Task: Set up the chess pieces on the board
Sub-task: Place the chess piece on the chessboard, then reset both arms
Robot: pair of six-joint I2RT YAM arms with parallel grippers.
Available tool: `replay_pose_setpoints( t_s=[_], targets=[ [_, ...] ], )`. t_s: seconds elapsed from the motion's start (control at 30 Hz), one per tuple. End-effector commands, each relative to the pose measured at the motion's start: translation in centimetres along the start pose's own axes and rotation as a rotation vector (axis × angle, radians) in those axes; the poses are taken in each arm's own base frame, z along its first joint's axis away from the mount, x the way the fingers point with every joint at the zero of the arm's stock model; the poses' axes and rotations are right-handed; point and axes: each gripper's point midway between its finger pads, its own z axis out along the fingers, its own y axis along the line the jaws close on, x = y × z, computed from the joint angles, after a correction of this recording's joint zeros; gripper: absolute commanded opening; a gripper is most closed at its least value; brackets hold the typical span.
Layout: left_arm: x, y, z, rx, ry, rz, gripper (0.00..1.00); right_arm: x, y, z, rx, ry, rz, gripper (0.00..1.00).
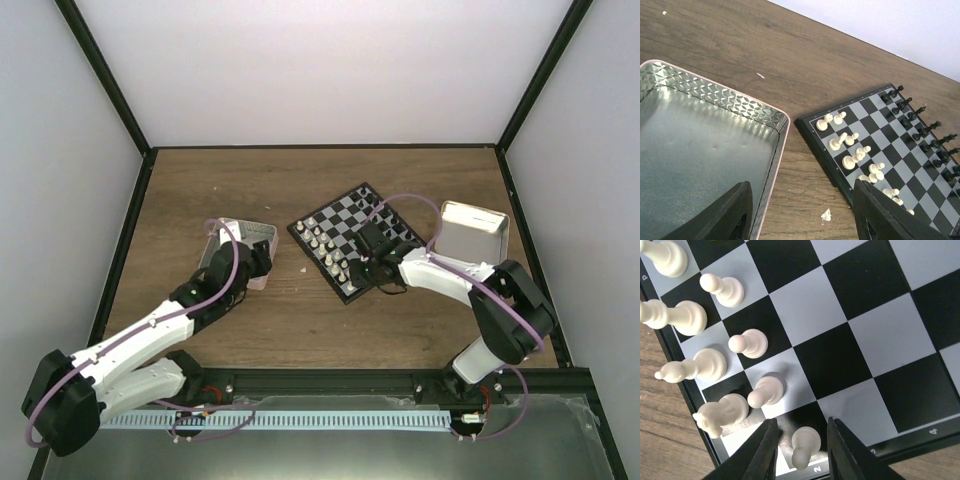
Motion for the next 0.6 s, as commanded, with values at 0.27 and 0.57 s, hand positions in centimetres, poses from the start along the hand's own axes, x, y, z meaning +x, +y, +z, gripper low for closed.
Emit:
replay_pose_setpoints(
  t_s=[0.27, 0.57],
  targets=[
    [-3.9, -1.9, -3.6, 0.074, -0.051, 0.017, 0.90, -4.5, 0.6, -8.2, -0.051, -0.276, 0.082, 0.56],
    [-10.0, -1.0, -11.4, 0.108, -0.249, 0.034, 1.00, -6.5, -4.6, -21.1, 0.044, -0.715, 0.148, 0.83]
  ],
)
